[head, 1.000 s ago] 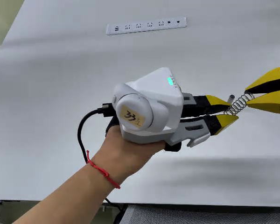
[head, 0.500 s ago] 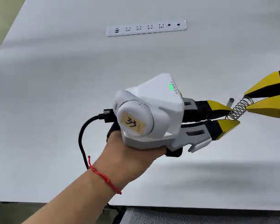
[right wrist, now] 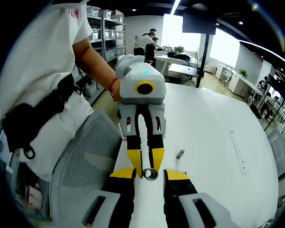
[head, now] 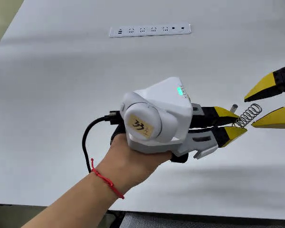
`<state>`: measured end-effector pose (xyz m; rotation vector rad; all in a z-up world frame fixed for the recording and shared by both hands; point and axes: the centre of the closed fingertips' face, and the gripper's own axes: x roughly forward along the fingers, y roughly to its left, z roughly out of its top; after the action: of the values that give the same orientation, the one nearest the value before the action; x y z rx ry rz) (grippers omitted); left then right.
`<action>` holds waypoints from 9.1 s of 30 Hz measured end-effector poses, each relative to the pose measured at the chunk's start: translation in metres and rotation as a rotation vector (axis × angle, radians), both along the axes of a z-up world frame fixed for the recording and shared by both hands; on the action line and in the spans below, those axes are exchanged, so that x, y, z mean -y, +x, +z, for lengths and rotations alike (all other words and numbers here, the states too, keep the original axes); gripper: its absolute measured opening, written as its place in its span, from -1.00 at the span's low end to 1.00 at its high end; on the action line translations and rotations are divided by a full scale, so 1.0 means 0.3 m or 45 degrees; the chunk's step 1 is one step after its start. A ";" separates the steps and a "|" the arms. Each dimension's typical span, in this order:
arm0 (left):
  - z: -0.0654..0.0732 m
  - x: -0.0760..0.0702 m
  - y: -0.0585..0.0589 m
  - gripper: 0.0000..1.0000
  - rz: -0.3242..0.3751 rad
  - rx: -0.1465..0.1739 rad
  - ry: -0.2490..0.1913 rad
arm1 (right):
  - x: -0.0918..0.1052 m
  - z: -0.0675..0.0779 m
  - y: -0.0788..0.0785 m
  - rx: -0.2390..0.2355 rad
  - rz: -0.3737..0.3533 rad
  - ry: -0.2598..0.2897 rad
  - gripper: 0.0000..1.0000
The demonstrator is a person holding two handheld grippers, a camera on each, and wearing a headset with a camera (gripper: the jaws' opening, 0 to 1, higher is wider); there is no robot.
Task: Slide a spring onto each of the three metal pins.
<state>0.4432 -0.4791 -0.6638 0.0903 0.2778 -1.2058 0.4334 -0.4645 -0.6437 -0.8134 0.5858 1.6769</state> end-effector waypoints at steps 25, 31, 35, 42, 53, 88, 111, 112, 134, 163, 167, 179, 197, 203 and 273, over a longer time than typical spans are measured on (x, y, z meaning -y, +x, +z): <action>0.005 -0.006 0.005 -0.87 0.006 0.008 -0.023 | -0.007 -0.052 -0.003 0.076 0.290 -0.303 -0.84; 0.003 -0.009 0.006 -0.87 0.009 0.007 -0.030 | -0.007 -0.055 -0.003 0.076 0.297 -0.317 -0.84; 0.001 -0.010 0.006 -0.87 0.010 0.008 -0.036 | -0.008 -0.057 -0.003 0.075 0.296 -0.322 -0.85; -0.002 -0.015 0.006 -0.87 0.013 0.003 -0.045 | -0.013 -0.060 -0.003 0.064 0.283 -0.333 -0.86; -0.010 -0.025 0.006 -0.86 0.016 0.013 -0.043 | -0.022 -0.069 -0.002 0.062 0.278 -0.342 -0.86; -0.085 -0.313 0.029 -0.18 0.215 0.033 0.039 | 0.070 -0.096 0.172 0.116 -0.024 -0.368 -0.86; -0.165 -0.467 0.053 0.68 0.276 -0.009 0.042 | 0.127 -0.286 0.346 0.104 -0.189 -0.459 -0.86; -0.169 -0.469 0.052 0.71 0.276 -0.013 0.044 | 0.128 -0.295 0.350 0.102 -0.194 -0.461 -0.86; -0.206 -0.484 0.060 0.85 0.301 -0.060 0.025 | 0.124 -0.430 0.380 0.063 -0.200 -0.533 -0.86; -0.218 -0.476 0.053 0.84 0.291 -0.086 -0.003 | 0.131 -0.483 0.398 0.033 -0.202 -0.564 -0.86; -0.216 -0.483 0.058 0.84 0.293 -0.086 -0.007 | 0.127 -0.490 0.398 0.032 -0.201 -0.567 -0.86; -0.217 -0.477 0.055 0.83 0.287 -0.092 -0.018 | 0.118 -0.510 0.389 0.040 -0.176 -0.577 -0.85; -0.214 -0.476 0.059 0.83 0.291 -0.093 -0.024 | 0.113 -0.563 0.380 0.053 -0.157 -0.587 -0.85; -0.214 -0.477 0.059 0.83 0.293 -0.093 -0.025 | 0.104 -0.581 0.371 0.057 -0.153 -0.593 -0.85; -0.231 -0.531 0.045 0.98 0.290 -0.076 0.162 | 0.261 -0.312 0.210 -0.113 -0.684 0.230 0.60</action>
<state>0.4566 -0.3198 -0.7332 0.1302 0.4064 -0.9653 0.4963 -0.5428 -0.7372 -0.4033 0.6371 1.2510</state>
